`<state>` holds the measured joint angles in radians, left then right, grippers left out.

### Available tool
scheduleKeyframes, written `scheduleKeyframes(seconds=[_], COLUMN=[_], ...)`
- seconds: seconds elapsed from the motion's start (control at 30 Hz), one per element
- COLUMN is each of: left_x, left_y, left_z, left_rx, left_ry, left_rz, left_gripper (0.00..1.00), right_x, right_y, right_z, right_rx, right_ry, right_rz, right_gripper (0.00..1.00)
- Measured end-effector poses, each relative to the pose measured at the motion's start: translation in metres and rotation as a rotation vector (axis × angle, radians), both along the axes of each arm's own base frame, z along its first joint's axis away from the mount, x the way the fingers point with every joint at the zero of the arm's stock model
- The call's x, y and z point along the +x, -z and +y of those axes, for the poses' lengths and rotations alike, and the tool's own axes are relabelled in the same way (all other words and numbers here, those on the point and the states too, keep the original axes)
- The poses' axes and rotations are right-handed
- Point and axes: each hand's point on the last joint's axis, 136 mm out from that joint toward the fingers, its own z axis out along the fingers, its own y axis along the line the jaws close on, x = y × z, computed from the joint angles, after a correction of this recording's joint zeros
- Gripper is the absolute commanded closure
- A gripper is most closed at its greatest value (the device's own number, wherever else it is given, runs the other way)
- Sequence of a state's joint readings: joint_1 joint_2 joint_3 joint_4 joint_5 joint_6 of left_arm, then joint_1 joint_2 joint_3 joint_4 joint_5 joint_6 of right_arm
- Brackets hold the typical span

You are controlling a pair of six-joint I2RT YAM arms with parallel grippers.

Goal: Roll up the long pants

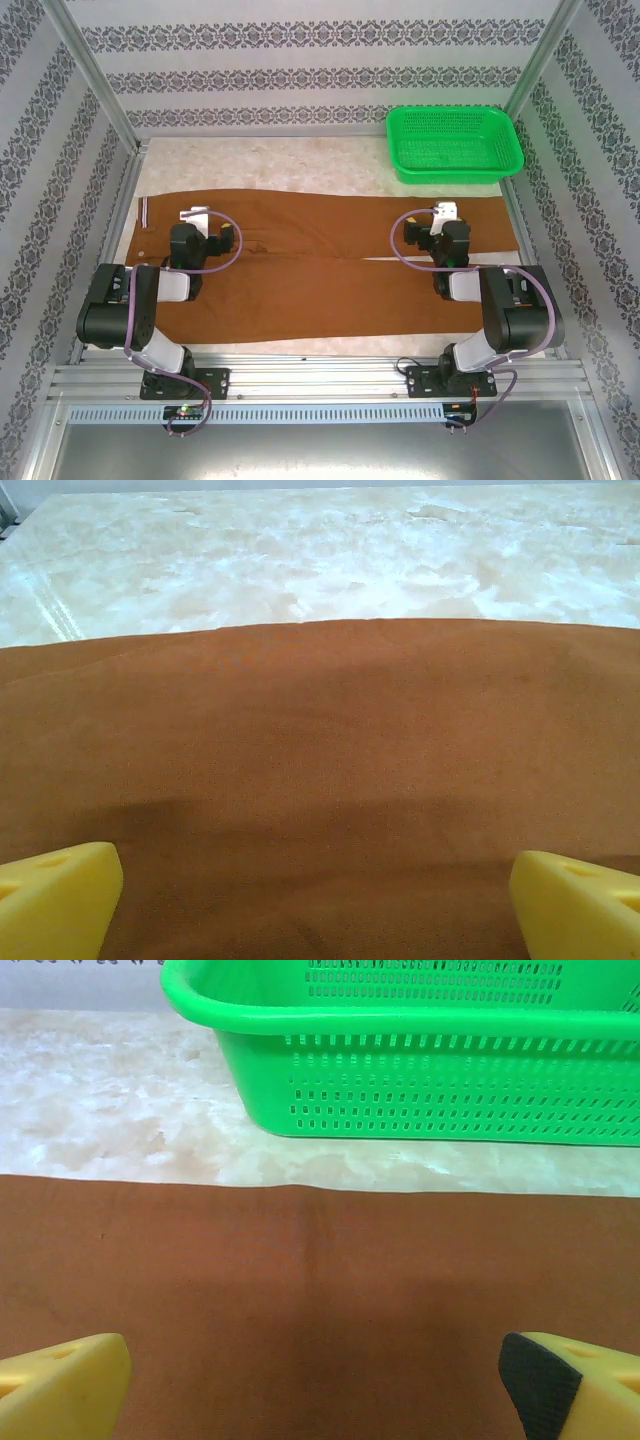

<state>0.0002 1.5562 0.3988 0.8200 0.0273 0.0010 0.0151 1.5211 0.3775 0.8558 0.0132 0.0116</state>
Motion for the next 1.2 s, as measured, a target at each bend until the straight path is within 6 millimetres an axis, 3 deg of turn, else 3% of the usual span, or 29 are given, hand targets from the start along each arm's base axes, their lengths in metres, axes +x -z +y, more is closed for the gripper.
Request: scheduleKeyframes(seconds=[0.8, 1.2], left_x=[0.0, 0.003], left_y=[0.0, 0.001], left_z=[-0.002, 0.0], left_rx=[-0.008, -0.004], left_ry=[0.015, -0.003], left_rz=[0.0, 0.06], left_gripper=[0.0, 0.0], right_x=[-0.001, -0.002], right_y=[0.003, -0.001], right_z=[-0.002, -0.013], right_rx=[0.004, -0.012], right_ry=[0.012, 0.078], right_rz=[0.012, 0.027], right_gripper=[0.02, 0.02])
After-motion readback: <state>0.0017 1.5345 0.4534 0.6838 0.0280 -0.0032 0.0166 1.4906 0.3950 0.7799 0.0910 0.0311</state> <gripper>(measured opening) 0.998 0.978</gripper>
